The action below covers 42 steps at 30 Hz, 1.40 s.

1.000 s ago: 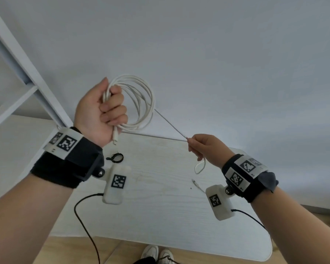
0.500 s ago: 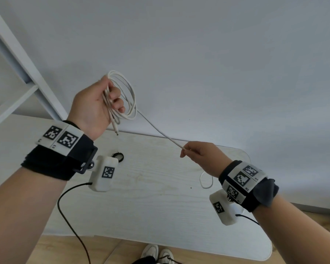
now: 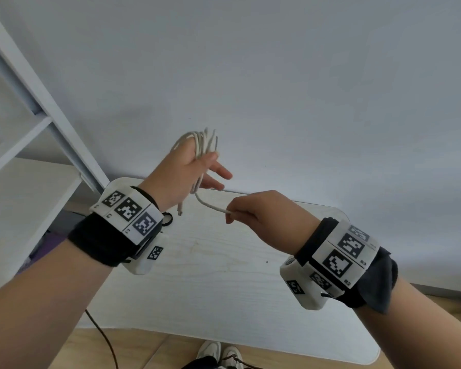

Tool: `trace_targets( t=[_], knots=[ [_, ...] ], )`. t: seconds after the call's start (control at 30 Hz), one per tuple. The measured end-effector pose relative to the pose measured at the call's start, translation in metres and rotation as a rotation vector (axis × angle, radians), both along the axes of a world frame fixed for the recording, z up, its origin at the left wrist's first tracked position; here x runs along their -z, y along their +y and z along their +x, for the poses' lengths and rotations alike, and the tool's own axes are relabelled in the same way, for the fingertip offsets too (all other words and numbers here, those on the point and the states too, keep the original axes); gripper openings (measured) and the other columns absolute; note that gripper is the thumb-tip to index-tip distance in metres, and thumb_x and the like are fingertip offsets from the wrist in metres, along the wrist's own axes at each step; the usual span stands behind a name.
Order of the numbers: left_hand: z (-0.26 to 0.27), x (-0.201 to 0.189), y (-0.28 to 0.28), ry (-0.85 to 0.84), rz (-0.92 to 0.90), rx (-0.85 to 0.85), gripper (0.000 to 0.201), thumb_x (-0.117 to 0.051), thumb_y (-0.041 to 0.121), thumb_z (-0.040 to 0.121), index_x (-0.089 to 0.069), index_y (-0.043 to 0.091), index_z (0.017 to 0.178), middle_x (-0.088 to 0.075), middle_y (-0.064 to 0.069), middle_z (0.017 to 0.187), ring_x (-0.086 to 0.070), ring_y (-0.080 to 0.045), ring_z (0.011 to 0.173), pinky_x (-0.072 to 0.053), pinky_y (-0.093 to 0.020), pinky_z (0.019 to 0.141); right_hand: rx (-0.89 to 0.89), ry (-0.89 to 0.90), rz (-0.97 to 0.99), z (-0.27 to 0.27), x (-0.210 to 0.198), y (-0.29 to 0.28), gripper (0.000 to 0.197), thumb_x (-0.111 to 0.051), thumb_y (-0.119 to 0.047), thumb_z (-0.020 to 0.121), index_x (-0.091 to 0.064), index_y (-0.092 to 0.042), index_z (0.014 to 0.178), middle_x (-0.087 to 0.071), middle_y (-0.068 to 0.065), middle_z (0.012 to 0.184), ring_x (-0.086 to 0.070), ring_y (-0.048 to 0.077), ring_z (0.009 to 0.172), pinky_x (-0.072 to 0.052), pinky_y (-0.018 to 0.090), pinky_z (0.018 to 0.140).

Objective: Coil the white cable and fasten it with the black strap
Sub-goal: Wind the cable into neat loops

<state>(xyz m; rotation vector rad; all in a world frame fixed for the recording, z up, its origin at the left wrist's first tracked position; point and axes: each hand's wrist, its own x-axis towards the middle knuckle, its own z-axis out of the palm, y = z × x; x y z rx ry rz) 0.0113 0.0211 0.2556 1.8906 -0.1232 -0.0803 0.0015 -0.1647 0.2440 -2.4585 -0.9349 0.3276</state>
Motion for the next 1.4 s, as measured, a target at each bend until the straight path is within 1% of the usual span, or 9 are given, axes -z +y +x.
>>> trace_targets(
  t=[0.13, 0.3, 0.37, 0.5, 0.6, 0.73, 0.97, 1.27, 1.4],
  knots=[
    [-0.006, 0.000, -0.007, 0.040, 0.085, 0.056, 0.022, -0.041, 0.028, 0.097, -0.045, 0.010, 0.109, -0.074, 0.002, 0.082, -0.071, -0.025, 0.061, -0.048, -0.020, 0.050, -0.017, -0.066, 0.067, 0.003, -0.014, 0.002, 0.023, -0.044, -0.029, 0.095, -0.067, -0.021, 0.093, -0.063, -0.010, 0.079, -0.051, 0.006, 0.065, -0.045, 0.028, 0.069],
    [-0.011, 0.001, -0.009, 0.091, 0.027, 0.128, 0.022, -0.037, 0.027, 0.099, -0.047, 0.008, 0.097, -0.070, -0.001, 0.064, -0.055, -0.025, 0.039, -0.056, -0.039, 0.053, 0.003, -0.123, 0.117, 0.012, -0.025, -0.001, 0.023, -0.046, -0.027, 0.094, -0.067, -0.021, 0.088, -0.064, -0.012, 0.078, -0.056, 0.005, 0.069, -0.047, 0.029, 0.069],
    [-0.012, 0.002, -0.011, 0.094, 0.011, 0.141, 0.026, -0.036, 0.026, 0.099, -0.047, 0.003, 0.097, -0.062, -0.001, 0.056, -0.043, -0.017, 0.035, -0.049, -0.030, 0.045, 0.010, -0.143, 0.149, 0.014, -0.027, -0.001, 0.021, -0.048, -0.025, 0.094, -0.068, -0.020, 0.089, -0.058, -0.019, 0.075, -0.054, -0.001, 0.070, -0.046, 0.026, 0.070],
    [-0.014, 0.006, -0.014, 0.107, -0.029, 0.139, 0.027, -0.036, 0.026, 0.099, -0.045, 0.004, 0.087, -0.046, -0.003, 0.056, -0.034, -0.008, 0.036, -0.035, -0.022, 0.038, 0.076, -0.199, 0.175, 0.019, -0.028, -0.001, 0.015, -0.053, -0.028, 0.091, -0.066, -0.020, 0.092, -0.066, -0.002, 0.076, -0.057, 0.012, 0.068, -0.050, 0.037, 0.069],
    [-0.017, 0.006, -0.016, 0.153, -0.098, 0.161, 0.032, -0.040, 0.037, 0.094, -0.044, 0.007, 0.081, -0.042, 0.000, 0.054, -0.031, -0.007, 0.036, -0.029, -0.022, 0.037, 0.127, -0.226, 0.240, 0.020, -0.035, -0.003, 0.013, -0.063, -0.033, 0.084, -0.058, -0.021, 0.088, -0.058, -0.001, 0.061, -0.047, 0.009, 0.051, -0.047, 0.031, 0.058],
    [-0.022, 0.003, -0.018, 0.221, -0.129, 0.231, 0.044, -0.035, 0.053, 0.084, -0.046, 0.010, 0.079, -0.037, 0.005, 0.048, -0.026, -0.007, 0.037, -0.024, -0.023, 0.039, 0.161, -0.223, 0.253, 0.026, -0.041, -0.009, 0.028, -0.070, -0.044, 0.073, -0.051, -0.024, 0.080, -0.049, -0.006, 0.053, -0.045, 0.010, 0.049, -0.043, 0.027, 0.054],
    [-0.024, -0.003, -0.017, 0.261, -0.280, 0.304, 0.038, -0.044, 0.044, 0.093, -0.046, 0.013, 0.070, -0.028, 0.004, 0.045, -0.017, -0.008, 0.034, -0.020, -0.017, 0.036, 0.217, -0.164, 0.394, 0.036, -0.038, -0.018, 0.046, -0.065, -0.058, 0.058, -0.056, -0.013, 0.065, -0.039, -0.010, 0.047, -0.037, 0.008, 0.046, -0.031, 0.014, 0.048],
    [-0.015, -0.024, 0.004, 0.322, -0.874, 0.270, 0.036, -0.036, 0.044, 0.088, -0.047, 0.020, 0.063, -0.015, 0.008, 0.040, -0.008, -0.008, 0.029, -0.015, -0.013, 0.032, 0.370, -0.027, 0.491, 0.049, -0.006, -0.038, 0.032, -0.055, -0.029, 0.089, -0.057, -0.017, 0.060, -0.042, -0.001, 0.051, -0.034, 0.005, 0.047, -0.030, 0.010, 0.048],
    [-0.006, -0.030, 0.011, 0.269, -1.015, 0.259, 0.039, -0.031, 0.044, 0.091, -0.046, 0.019, 0.066, -0.016, 0.008, 0.041, -0.011, -0.007, 0.030, -0.017, -0.017, 0.030, 0.331, 0.092, 0.503, 0.040, 0.009, -0.035, 0.028, -0.047, -0.022, 0.094, -0.064, -0.013, 0.074, -0.048, -0.022, 0.046, -0.044, -0.002, 0.047, -0.034, 0.006, 0.050]
  ],
)
